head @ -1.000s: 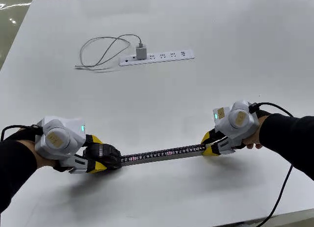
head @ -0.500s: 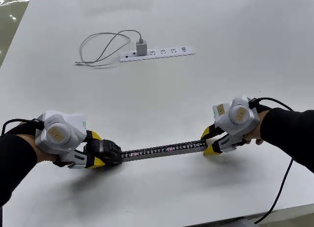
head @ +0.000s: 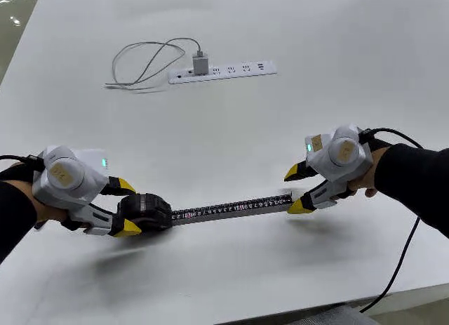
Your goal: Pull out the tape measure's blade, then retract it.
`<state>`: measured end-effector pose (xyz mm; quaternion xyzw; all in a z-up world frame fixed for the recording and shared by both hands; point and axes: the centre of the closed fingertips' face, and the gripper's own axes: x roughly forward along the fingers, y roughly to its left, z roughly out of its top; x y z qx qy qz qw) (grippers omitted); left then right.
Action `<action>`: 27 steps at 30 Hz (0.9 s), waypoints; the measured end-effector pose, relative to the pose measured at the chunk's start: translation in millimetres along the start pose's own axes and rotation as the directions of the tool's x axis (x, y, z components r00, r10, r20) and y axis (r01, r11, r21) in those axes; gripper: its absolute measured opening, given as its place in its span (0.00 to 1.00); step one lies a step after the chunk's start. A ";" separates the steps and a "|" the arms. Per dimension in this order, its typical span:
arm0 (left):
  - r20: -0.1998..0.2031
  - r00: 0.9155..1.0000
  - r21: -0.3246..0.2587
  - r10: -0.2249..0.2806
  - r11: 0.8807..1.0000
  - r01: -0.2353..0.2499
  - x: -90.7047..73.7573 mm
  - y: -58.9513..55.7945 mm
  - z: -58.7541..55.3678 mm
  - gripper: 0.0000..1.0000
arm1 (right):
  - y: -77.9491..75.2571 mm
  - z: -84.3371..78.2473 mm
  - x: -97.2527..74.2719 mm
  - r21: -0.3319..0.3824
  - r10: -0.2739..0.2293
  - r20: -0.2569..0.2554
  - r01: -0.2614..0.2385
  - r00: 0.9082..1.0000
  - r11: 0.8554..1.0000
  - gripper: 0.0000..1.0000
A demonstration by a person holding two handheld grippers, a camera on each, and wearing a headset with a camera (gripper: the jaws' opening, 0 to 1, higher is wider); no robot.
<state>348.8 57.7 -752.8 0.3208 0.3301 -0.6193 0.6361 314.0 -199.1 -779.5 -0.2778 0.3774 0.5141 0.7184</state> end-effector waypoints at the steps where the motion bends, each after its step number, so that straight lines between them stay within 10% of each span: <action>1: 0.003 1.000 0.001 0.000 1.000 0.000 -1.5 -0.5 0.5 0.46 | -0.1 0.7 -2.0 0.002 -0.005 0.005 0.005 1.000 1.000 0.39; 16: 0.049 0.998 -0.119 0.038 0.992 -0.032 -19.6 -8.2 -8.0 0.71 | 4.9 3.8 -31.3 0.116 -0.094 0.061 0.087 0.994 0.989 0.57; 27: 0.178 0.963 -0.338 0.204 0.931 -0.135 -37.4 -5.2 -8.6 0.84 | 2.8 3.3 -59.4 0.293 -0.266 0.167 0.210 0.949 0.933 0.64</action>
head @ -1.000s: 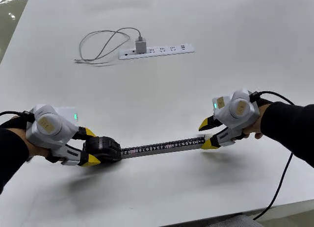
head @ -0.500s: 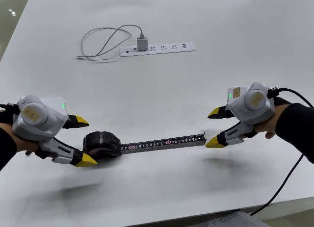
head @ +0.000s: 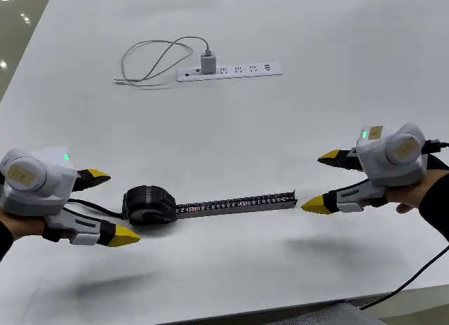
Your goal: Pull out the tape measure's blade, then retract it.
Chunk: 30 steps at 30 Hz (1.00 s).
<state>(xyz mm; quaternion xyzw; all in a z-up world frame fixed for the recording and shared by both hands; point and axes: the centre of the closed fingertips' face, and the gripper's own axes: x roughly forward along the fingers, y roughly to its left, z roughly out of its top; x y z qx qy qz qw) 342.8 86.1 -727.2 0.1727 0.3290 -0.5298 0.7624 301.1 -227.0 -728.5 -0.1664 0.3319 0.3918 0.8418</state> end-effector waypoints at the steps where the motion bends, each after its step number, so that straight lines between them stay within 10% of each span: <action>1: -0.001 1.000 -0.010 0.003 1.000 -0.003 -2.8 0.2 -2.0 0.85 | -0.3 -0.5 -3.0 0.005 -0.010 0.007 0.010 1.000 1.000 0.65; 17: 0.097 0.983 -0.194 0.153 0.972 -0.132 -26.9 12.1 -16.8 0.99 | -2.1 -1.2 -37.6 0.106 -0.151 0.136 0.137 0.979 0.985 0.85; 20: 0.140 0.967 -0.259 0.213 0.950 -0.172 -35.4 16.7 -17.5 0.99 | -3.5 -6.5 -42.3 0.115 -0.173 0.136 0.157 0.976 0.981 0.88; 30: 0.165 0.935 -0.213 0.315 0.937 -0.279 -59.7 15.3 -29.0 0.99 | 9.8 -27.6 -65.8 0.159 -0.212 0.123 0.192 0.969 0.969 0.96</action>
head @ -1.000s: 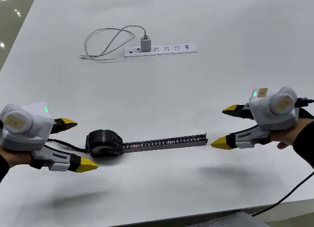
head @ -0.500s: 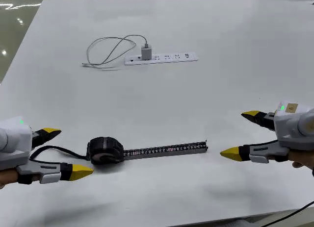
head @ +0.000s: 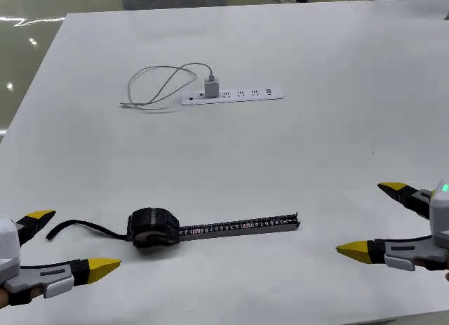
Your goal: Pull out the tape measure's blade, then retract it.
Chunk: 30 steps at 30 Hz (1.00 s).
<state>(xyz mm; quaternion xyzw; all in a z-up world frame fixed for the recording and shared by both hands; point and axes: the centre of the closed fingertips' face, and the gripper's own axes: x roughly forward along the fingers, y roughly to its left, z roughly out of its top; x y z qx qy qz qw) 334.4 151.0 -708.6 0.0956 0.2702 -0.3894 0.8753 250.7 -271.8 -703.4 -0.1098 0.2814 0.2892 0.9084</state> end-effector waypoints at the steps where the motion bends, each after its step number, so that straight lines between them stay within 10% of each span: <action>1: 0.010 1.000 0.013 0.008 1.000 -0.008 -2.1 1.8 -0.5 0.99 | -0.7 -3.2 -1.4 0.001 -0.013 -0.002 0.013 1.000 1.000 0.97; 5: 0.008 0.997 0.052 0.075 0.996 -0.076 -9.6 12.3 -6.5 0.99 | 2.5 -15.3 -4.6 -0.020 -0.026 -0.027 0.025 0.999 0.999 0.98; 30: -0.022 0.999 0.030 0.035 0.999 -0.035 -10.6 -3.0 -24.2 0.99 | 2.5 -45.0 -35.9 0.026 -0.074 -0.066 0.075 0.995 0.997 0.99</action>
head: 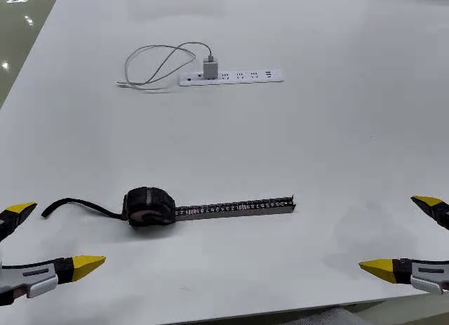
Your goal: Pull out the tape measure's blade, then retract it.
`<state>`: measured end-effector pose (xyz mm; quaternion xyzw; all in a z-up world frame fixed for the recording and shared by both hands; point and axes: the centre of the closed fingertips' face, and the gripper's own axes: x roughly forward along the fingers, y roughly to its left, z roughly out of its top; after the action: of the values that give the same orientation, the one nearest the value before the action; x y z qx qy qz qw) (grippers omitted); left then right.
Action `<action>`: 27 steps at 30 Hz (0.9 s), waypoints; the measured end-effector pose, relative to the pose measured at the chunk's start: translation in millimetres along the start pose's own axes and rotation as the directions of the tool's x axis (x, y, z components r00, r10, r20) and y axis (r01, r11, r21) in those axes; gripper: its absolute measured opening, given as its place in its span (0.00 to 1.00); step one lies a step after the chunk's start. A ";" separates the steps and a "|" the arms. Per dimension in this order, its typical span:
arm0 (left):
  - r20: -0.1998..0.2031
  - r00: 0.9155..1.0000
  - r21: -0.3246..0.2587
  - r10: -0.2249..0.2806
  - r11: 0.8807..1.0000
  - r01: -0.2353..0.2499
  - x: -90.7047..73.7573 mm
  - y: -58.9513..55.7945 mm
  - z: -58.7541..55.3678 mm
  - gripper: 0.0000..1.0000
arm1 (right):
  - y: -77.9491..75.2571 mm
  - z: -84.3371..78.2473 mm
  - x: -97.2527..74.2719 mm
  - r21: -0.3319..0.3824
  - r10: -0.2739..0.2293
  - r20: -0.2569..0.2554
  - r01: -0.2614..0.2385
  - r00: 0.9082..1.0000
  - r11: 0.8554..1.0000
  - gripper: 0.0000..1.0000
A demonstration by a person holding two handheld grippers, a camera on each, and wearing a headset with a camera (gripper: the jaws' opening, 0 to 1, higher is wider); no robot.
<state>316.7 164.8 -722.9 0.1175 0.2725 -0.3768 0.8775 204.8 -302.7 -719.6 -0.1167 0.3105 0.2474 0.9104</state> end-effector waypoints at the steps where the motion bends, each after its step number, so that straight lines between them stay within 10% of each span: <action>1: -0.004 1.000 -0.003 -0.005 1.000 0.005 0.6 -0.6 -1.0 0.99 | -0.5 0.1 0.4 -0.002 -0.002 -0.001 0.002 1.000 1.000 0.99; 27: -0.048 0.999 0.034 -0.014 0.999 0.016 2.2 -3.4 -4.8 0.99 | -1.1 5.6 2.5 0.000 0.005 -0.020 -0.005 1.000 1.000 0.99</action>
<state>313.7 163.2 -728.1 0.1394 0.2877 -0.3852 0.8657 209.9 -300.7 -716.7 -0.1182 0.3200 0.2486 0.9065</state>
